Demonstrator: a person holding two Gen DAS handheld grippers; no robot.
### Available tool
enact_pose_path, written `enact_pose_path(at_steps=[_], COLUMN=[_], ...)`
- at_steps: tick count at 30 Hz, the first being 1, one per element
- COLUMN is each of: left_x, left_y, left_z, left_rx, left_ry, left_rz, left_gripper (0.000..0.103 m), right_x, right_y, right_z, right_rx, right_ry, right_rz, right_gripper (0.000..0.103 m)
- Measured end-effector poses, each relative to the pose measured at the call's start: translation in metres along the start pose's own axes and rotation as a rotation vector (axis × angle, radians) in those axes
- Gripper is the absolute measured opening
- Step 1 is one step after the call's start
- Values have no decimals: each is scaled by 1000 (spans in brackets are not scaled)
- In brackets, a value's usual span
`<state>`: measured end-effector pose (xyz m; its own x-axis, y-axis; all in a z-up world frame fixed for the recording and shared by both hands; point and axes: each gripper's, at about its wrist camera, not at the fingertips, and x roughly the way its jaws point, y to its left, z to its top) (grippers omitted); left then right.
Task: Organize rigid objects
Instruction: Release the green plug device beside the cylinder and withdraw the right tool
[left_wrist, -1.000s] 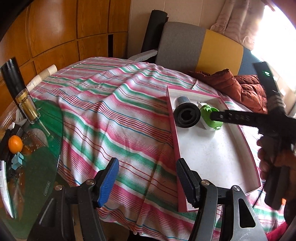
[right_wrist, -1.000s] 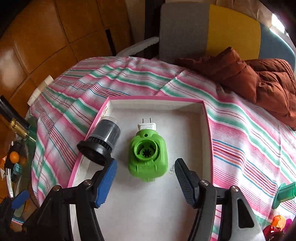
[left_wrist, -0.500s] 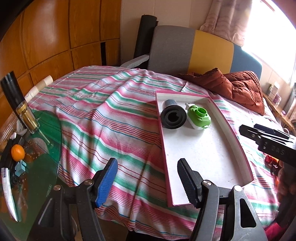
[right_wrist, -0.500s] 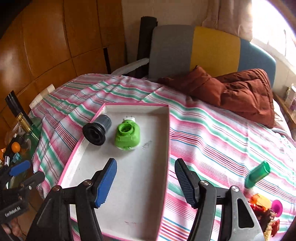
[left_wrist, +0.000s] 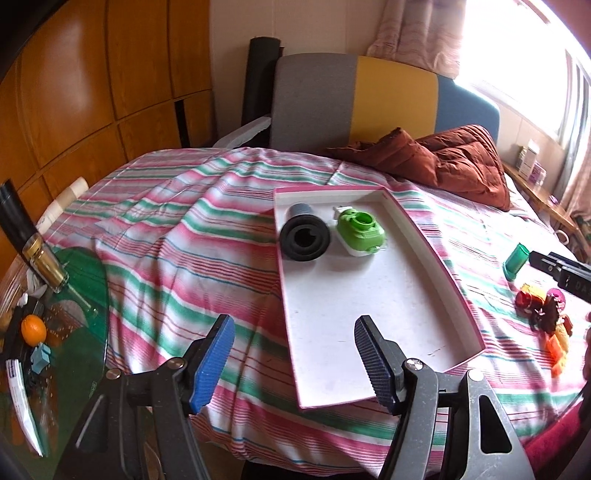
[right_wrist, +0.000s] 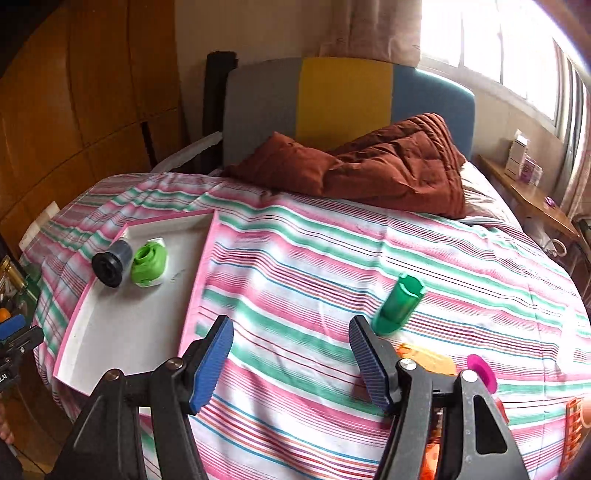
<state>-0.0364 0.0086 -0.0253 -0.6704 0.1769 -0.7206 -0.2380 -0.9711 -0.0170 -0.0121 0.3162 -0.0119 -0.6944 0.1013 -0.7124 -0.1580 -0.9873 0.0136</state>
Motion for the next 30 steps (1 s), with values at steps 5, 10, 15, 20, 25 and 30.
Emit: enact_pose_path(at_steps=[5, 10, 15, 20, 25, 30], left_x=[1, 3, 5, 11, 22, 39], left_y=[-15, -35, -63, -102, -148, -198], left_z=[5, 11, 17, 24, 30, 35], left_rx=[31, 77, 132, 205, 284, 369], left_ry=[0, 0, 0, 11, 42, 53], left_rz=[-17, -41, -82, -150, -248, -310], left_gripper=[71, 71, 71, 71, 71, 71], right_x=[-9, -9, -6, -14, -17, -22], right_y=[-52, -112, -176, -202, -212, -228], right_z=[2, 2, -15, -24, -30, -38], right_rx=[74, 189, 461, 602, 678, 780], right_ry=[-20, -48, -37, -56, -59, -85], right_rz=[-78, -178, -259, -232, -194, -152], right_gripper=[66, 66, 66, 66, 67, 67])
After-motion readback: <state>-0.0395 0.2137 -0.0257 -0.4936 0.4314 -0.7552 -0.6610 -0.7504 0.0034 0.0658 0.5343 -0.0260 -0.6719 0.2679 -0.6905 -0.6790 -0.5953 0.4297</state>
